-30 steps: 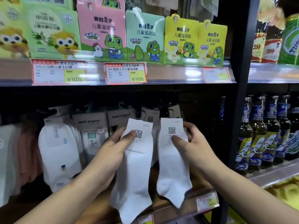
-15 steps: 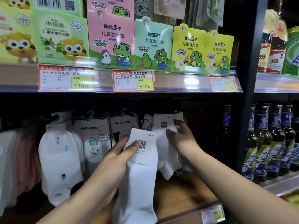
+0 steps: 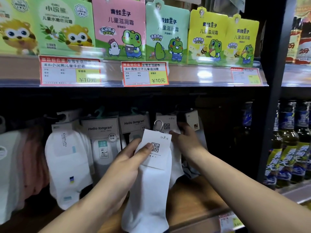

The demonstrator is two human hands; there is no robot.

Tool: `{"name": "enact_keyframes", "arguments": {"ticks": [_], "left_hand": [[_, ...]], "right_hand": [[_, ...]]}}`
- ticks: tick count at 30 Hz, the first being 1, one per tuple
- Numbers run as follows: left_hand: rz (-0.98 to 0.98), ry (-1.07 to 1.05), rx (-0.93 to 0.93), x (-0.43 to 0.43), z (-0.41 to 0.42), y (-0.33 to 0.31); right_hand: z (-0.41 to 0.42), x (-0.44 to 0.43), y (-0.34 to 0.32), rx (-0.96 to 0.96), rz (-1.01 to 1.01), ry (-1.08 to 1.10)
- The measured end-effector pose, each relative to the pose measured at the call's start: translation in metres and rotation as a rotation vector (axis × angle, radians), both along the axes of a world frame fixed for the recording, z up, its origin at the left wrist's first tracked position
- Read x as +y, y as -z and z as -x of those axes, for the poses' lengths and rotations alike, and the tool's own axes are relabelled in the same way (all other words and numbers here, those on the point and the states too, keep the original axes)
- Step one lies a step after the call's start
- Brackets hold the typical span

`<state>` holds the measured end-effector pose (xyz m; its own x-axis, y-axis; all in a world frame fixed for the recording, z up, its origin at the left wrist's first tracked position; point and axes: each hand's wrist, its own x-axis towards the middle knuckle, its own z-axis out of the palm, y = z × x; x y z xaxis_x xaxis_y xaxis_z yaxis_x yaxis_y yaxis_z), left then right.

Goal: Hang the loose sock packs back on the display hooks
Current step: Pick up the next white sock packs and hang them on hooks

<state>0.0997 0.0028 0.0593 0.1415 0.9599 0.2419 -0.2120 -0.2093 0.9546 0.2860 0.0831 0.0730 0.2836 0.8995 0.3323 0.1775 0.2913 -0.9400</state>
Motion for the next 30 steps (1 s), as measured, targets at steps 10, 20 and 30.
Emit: {"name": "enact_keyframes", "arguments": {"ticks": [10,20,30], "left_hand": [[-0.070,0.062,0.131,0.002,-0.009,0.001],[-0.081,0.078,0.165,0.018,-0.039,-0.006],[-0.130,0.043,0.267,0.042,-0.070,-0.016]], "right_hand": [[-0.007,-0.005,0.016,-0.066,0.070,0.015],[-0.031,-0.020,0.018,-0.006,-0.001,0.073],[-0.069,-0.061,0.034,0.209,-0.138,0.168]]}}
